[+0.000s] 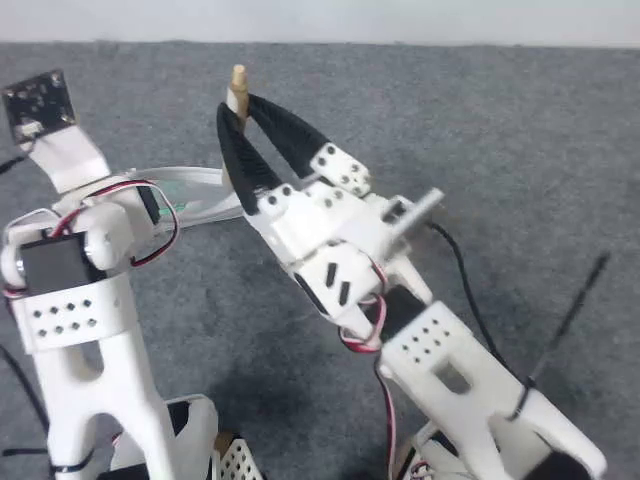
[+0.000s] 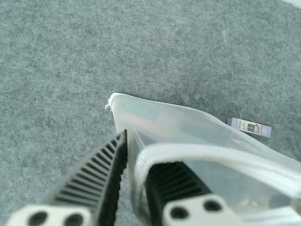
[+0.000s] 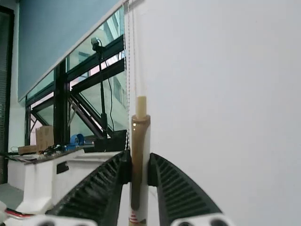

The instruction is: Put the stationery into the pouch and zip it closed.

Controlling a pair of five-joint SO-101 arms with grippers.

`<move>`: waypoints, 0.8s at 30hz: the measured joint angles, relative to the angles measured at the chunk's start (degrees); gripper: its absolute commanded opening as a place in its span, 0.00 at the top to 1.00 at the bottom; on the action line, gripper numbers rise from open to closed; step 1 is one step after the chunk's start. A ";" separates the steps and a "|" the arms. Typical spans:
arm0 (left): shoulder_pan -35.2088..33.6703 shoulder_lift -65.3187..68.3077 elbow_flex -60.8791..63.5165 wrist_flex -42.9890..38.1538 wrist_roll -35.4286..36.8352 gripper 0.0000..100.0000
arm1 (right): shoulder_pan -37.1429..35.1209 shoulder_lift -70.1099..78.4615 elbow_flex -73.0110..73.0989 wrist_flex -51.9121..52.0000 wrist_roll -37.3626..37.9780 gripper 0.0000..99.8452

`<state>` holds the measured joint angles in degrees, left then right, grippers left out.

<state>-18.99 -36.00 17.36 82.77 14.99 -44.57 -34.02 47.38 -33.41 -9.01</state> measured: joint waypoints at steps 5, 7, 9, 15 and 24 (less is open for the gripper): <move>0.00 0.00 0.00 0.00 0.00 0.99 | -0.09 7.65 -1.76 -2.55 0.00 0.99; 0.09 0.00 0.00 0.00 0.00 0.99 | -0.09 10.02 -1.76 -4.66 0.00 0.99; 0.09 0.00 0.00 0.00 0.00 0.99 | -0.09 11.25 -1.76 -5.89 0.00 0.99; 0.09 0.00 0.00 0.00 0.00 0.99 | -3.43 11.43 3.78 -6.33 0.00 0.99; -1.58 0.00 0.09 0.00 0.00 0.99 | -5.89 11.34 10.99 -6.68 0.18 0.99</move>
<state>-20.57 -36.00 17.45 82.77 14.99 -50.46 -22.68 58.37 -40.09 -8.84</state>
